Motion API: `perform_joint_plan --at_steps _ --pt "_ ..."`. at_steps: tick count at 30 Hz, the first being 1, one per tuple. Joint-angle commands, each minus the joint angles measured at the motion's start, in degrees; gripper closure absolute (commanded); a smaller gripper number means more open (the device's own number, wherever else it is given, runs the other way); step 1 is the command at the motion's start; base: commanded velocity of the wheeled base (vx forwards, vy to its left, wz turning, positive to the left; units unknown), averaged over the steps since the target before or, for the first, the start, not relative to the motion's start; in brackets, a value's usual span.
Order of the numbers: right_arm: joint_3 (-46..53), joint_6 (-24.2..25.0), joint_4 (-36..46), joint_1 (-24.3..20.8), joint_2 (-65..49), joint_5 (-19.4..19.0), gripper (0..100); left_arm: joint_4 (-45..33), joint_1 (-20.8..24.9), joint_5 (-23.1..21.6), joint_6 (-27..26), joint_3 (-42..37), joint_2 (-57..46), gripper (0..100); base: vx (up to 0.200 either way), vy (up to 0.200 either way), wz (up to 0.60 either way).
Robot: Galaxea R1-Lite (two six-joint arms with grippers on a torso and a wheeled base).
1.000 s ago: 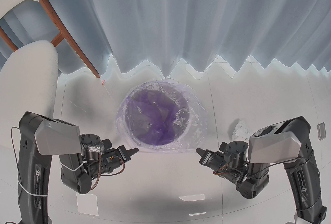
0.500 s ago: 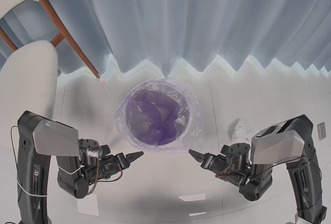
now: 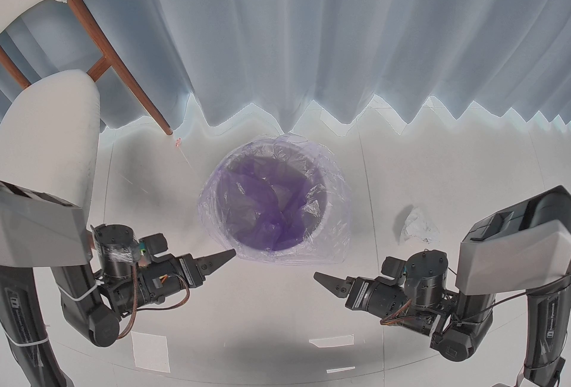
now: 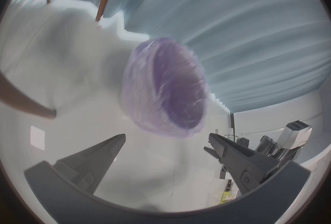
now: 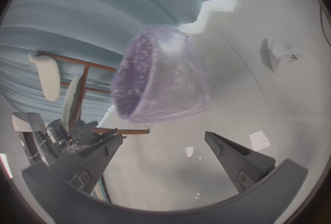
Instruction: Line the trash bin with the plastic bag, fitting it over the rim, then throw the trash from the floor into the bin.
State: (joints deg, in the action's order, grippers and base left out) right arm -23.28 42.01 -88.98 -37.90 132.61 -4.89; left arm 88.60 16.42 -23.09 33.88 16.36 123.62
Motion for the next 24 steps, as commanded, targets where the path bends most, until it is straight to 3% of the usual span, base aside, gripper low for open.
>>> perform_joint_plan --at_steps 1,5,11,15,24 --pt "6.5 0.7 -1.0 -2.5 -10.5 -6.5 0 -0.1 1.5 -0.6 -2.5 -1.8 -16.3 0 0.000 0.000 0.00" --pt "10.1 -0.2 -1.0 -2.7 -12.4 -10.8 0 -0.1 3.6 -0.6 -3.7 -2.3 -23.3 0 0.000 0.000 0.00" --pt "10.8 -1.9 -1.0 -3.1 -12.7 -10.8 0 -0.1 4.2 -0.9 -4.3 -2.5 -29.8 0 0.000 0.000 0.00" --pt "10.9 -1.1 -1.0 -3.4 -15.3 -11.3 0 -0.1 4.5 -4.0 -4.5 -1.2 -34.7 0 0.000 0.000 0.00" --pt "8.6 -1.4 -0.7 -0.3 -20.0 -12.1 0 -0.2 4.8 -9.8 -4.2 9.0 -40.9 0 0.000 0.000 0.00"
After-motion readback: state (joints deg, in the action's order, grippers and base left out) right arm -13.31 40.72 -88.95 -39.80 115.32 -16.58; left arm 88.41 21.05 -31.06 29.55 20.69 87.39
